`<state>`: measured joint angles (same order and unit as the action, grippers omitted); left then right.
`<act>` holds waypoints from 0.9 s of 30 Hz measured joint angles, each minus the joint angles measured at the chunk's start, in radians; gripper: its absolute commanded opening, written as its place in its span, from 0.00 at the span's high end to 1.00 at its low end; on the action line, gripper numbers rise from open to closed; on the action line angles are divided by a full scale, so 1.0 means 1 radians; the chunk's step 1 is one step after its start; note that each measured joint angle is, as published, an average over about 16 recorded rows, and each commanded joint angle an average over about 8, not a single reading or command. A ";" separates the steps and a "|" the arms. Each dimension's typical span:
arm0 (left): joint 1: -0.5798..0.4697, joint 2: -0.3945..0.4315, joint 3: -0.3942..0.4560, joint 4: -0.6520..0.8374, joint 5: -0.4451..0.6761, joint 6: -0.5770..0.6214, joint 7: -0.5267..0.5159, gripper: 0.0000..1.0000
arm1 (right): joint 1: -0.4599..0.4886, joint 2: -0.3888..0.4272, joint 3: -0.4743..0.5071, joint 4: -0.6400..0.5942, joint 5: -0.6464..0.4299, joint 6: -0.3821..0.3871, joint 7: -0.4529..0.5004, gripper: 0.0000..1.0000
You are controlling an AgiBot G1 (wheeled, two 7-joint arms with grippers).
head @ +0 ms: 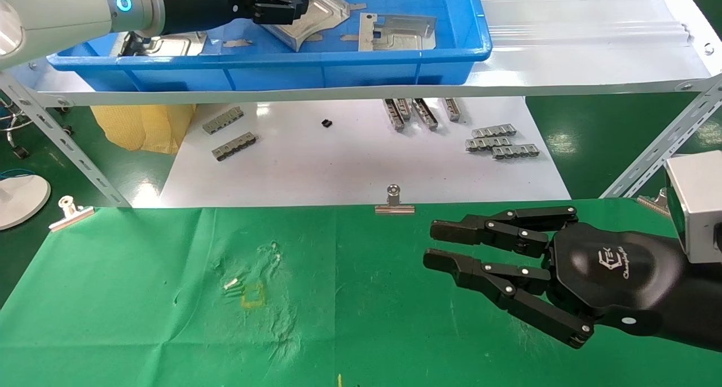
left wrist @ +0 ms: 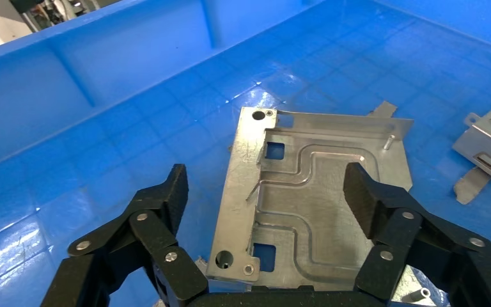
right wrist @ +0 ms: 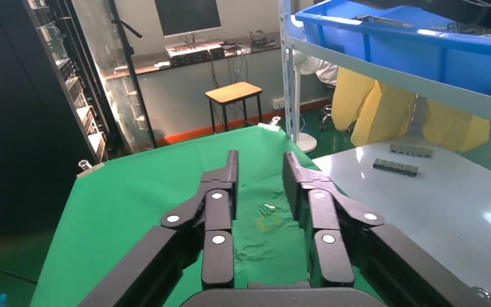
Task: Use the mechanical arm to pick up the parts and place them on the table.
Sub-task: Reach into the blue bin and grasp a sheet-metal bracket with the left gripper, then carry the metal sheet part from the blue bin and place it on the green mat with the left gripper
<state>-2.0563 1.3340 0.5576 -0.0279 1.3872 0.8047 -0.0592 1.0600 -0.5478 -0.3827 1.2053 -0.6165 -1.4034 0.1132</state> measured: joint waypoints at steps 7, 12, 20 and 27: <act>0.003 0.002 0.003 0.003 0.003 -0.027 0.005 1.00 | 0.000 0.000 0.000 0.000 0.000 0.000 0.000 0.00; 0.007 0.003 0.004 0.003 0.004 -0.042 0.009 1.00 | 0.000 0.000 0.000 0.000 0.000 0.000 0.000 0.00; 0.013 0.002 0.002 0.001 0.000 -0.052 0.009 1.00 | 0.000 0.000 0.000 0.000 0.000 0.000 0.000 0.00; 0.009 -0.006 -0.011 -0.007 -0.021 -0.055 0.021 1.00 | 0.000 0.000 0.000 0.000 0.000 0.000 0.000 0.00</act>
<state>-2.0475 1.3280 0.5464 -0.0351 1.3665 0.7502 -0.0378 1.0600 -0.5478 -0.3827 1.2053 -0.6165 -1.4034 0.1132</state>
